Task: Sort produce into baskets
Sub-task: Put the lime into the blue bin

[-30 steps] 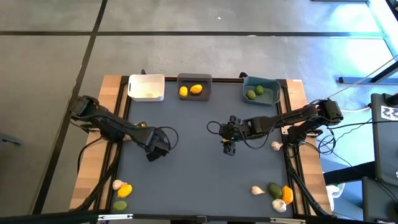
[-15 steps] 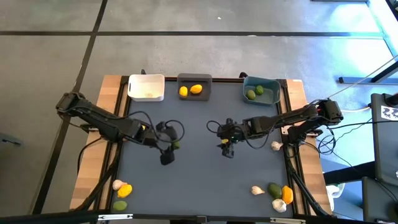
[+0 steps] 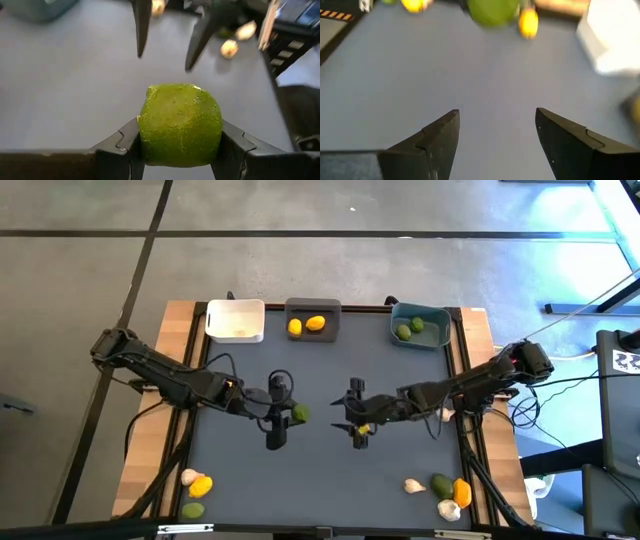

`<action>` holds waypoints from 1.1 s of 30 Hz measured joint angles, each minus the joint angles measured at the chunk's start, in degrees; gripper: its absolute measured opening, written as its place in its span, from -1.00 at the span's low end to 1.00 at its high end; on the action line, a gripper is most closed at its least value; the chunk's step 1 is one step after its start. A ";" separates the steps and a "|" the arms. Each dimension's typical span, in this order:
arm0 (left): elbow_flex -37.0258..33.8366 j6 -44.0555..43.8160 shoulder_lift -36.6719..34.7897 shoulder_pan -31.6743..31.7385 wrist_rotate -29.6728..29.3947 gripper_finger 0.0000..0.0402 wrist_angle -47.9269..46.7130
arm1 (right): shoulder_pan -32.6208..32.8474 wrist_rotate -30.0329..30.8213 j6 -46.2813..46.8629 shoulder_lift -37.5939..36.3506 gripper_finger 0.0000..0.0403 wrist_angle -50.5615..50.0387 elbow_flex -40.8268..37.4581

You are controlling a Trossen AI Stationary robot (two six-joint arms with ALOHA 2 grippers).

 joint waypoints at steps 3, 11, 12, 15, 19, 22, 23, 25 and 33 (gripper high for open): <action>0.00 0.41 0.00 0.02 -0.01 -0.18 3.75 | 2.11 3.75 -5.96 0.00 0.29 6.00 0.00; 0.00 0.61 0.00 0.02 -0.07 -0.18 12.55 | 6.31 11.36 -29.99 0.00 0.29 17.41 0.00; 0.00 0.56 0.00 0.02 -0.09 -0.18 13.08 | 6.62 12.22 -32.38 0.00 0.29 18.43 0.00; 0.00 0.37 0.10 0.02 -0.11 -0.18 15.65 | 7.01 13.00 -37.38 0.00 0.29 21.47 0.00; 0.00 -1.44 1.28 0.04 -0.15 -0.18 19.28 | 6.97 13.00 -40.25 0.00 0.29 24.94 0.00; 0.00 -2.49 2.89 0.32 -0.15 -0.18 22.11 | 6.94 13.00 -41.67 0.00 0.29 25.62 0.00; 0.00 -2.50 3.35 0.35 -0.15 -0.18 23.15 | 6.93 12.98 -41.79 0.00 0.29 25.67 0.00; 0.00 -2.52 4.20 0.52 -0.17 -0.18 26.18 | 6.82 12.98 -41.81 0.00 0.29 25.76 0.00; -0.04 -2.58 7.15 1.37 -0.41 -0.18 33.70 | 6.86 15.38 -41.85 -0.13 0.29 25.56 0.00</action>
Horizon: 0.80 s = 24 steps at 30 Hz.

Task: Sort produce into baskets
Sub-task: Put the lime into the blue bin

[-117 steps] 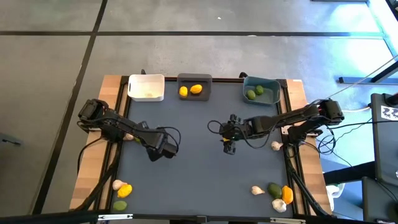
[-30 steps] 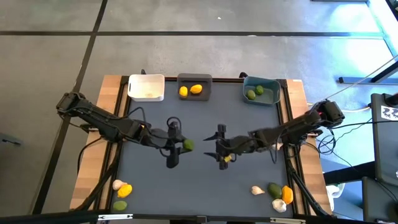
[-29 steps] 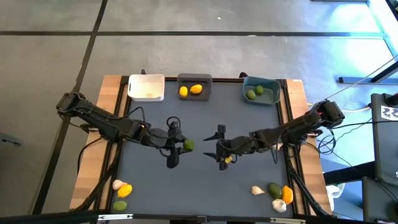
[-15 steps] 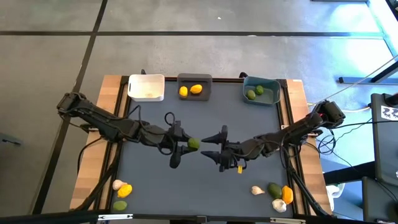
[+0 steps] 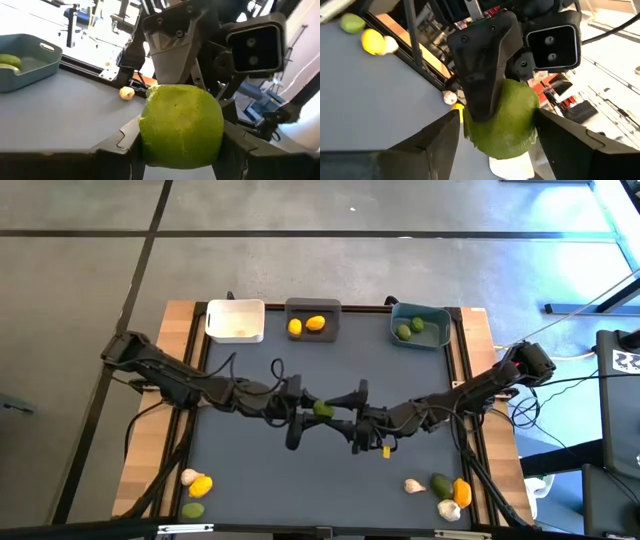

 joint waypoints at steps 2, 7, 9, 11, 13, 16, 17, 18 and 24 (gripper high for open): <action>0.00 0.09 0.79 0.05 -0.31 -0.18 1.49 | 0.00 0.99 0.00 0.00 0.29 -0.13 0.00; -0.02 1.55 2.36 -0.17 -0.42 -0.18 5.40 | 0.07 0.99 0.06 -0.04 0.28 -0.05 0.00; -0.02 1.44 2.42 0.10 -0.32 -0.18 4.94 | 0.01 1.10 0.08 -0.07 0.22 -0.11 0.00; -0.02 1.38 2.42 0.22 -0.15 -0.18 4.93 | 0.00 1.20 0.04 -0.07 0.11 -0.06 0.00; -0.02 1.21 2.42 0.21 -0.06 -0.18 5.26 | 0.00 1.53 -0.05 -0.06 -0.02 -0.03 0.00; -0.02 0.99 2.42 0.25 -0.10 -0.18 5.48 | 0.02 3.37 -0.19 -0.03 -0.23 -0.10 0.00; -0.02 0.89 2.40 0.29 -0.20 -0.18 5.44 | 0.02 3.75 -0.24 -0.02 -0.28 -0.20 0.00; -0.02 0.64 2.40 0.29 -0.56 -0.18 5.44 | 0.02 3.93 -0.32 -0.02 -0.32 -0.25 0.00; -0.02 0.00 2.40 0.60 -2.20 -0.02 5.39 | -0.09 4.16 0.79 0.11 -0.31 -0.23 0.00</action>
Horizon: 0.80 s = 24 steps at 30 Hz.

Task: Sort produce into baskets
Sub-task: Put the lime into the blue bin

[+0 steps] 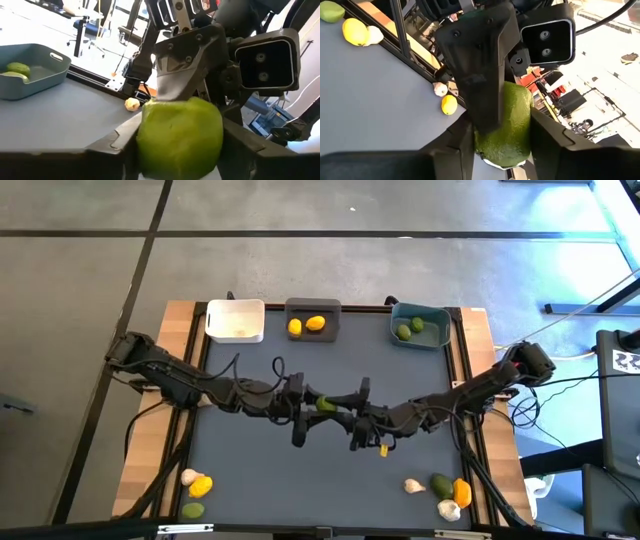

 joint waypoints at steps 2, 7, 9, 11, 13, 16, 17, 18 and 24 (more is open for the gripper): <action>0.00 -0.04 0.02 0.04 -0.02 0.09 -0.24 | -0.02 0.02 1.11 0.06 -0.30 -0.21 0.00; 0.07 1.62 -1.56 -0.13 -0.01 0.29 -4.48 | -0.01 0.22 4.76 0.06 -0.32 -0.53 -0.02; 0.07 1.95 -3.69 -0.14 -0.04 0.31 -8.45 | 0.00 1.62 6.03 0.06 -0.32 -0.96 -0.04; 0.07 1.96 -6.21 -0.03 -0.23 0.32 -13.26 | 0.02 3.64 7.04 0.04 -0.32 -1.38 -0.04; 0.07 1.96 -8.55 0.11 -0.26 0.33 -18.18 | 0.00 4.98 7.32 -0.17 -0.32 -2.54 -0.04; 0.09 0.81 -11.42 0.11 -0.36 0.33 -25.19 | 0.02 7.11 8.62 -0.20 -0.32 -2.82 -0.07; 0.09 -0.26 -12.04 0.11 -0.58 0.33 -27.90 | 0.02 8.02 9.05 -0.22 -0.32 -2.82 -0.07; 0.09 -1.23 -12.43 0.09 -0.92 0.33 -30.14 | 0.01 8.73 9.72 -0.28 -0.32 -3.06 -0.07; 0.09 -5.60 -11.68 -0.33 -6.33 0.33 -41.48 | 0.00 11.76 12.43 -0.40 -0.32 -7.09 -0.07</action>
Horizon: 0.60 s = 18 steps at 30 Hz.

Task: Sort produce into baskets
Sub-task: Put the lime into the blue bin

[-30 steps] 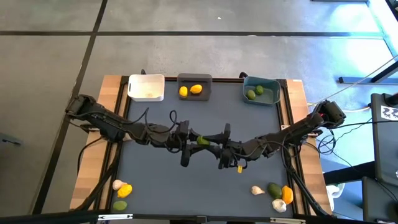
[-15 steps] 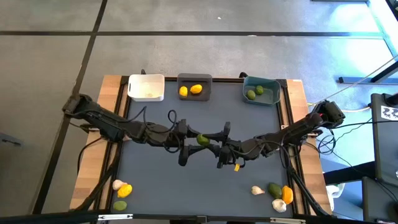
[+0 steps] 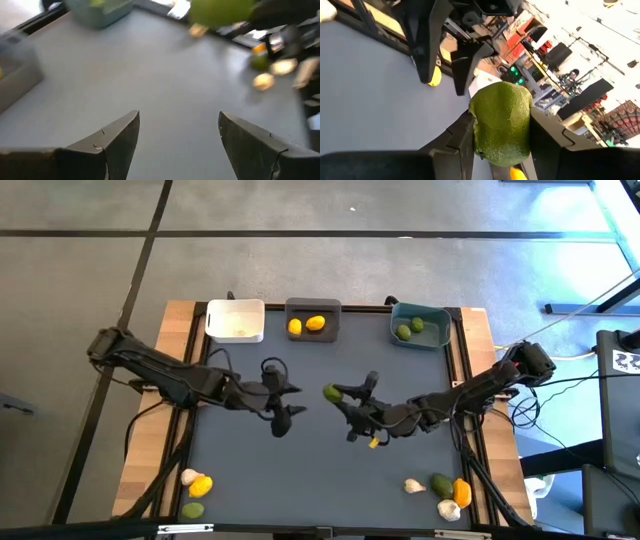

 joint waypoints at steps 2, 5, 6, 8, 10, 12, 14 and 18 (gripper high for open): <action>-0.02 -1.49 0.85 0.00 -1.88 0.33 -2.38 | -0.04 0.64 2.12 -0.35 -0.32 -2.48 0.00; -0.02 -3.31 1.98 0.00 -4.07 0.33 -2.32 | -1.11 0.09 7.84 -1.02 -0.32 -7.38 0.00; -0.02 -3.31 2.35 0.00 -4.36 0.33 -2.27 | -1.69 -0.88 9.99 -1.24 -0.32 -9.54 0.00; -0.02 -3.06 3.12 0.16 -4.57 0.33 -2.34 | -3.15 -3.08 14.02 -1.31 -0.32 -13.54 0.00; -0.02 -2.99 3.73 0.22 -4.57 0.33 -2.36 | -4.63 -5.24 17.99 -1.31 -0.32 -18.07 0.00; -0.02 -2.88 4.24 0.22 -4.59 0.33 -2.35 | -6.39 -8.37 21.95 -1.31 -0.32 -22.27 0.00; -0.02 -2.91 4.84 0.22 -4.59 0.33 -2.35 | -8.35 -11.53 25.87 -1.31 -0.31 -26.76 0.00; -0.02 -2.88 5.59 0.22 -4.59 0.33 -2.38 | -11.59 -15.20 32.01 -1.31 -0.31 -33.79 0.00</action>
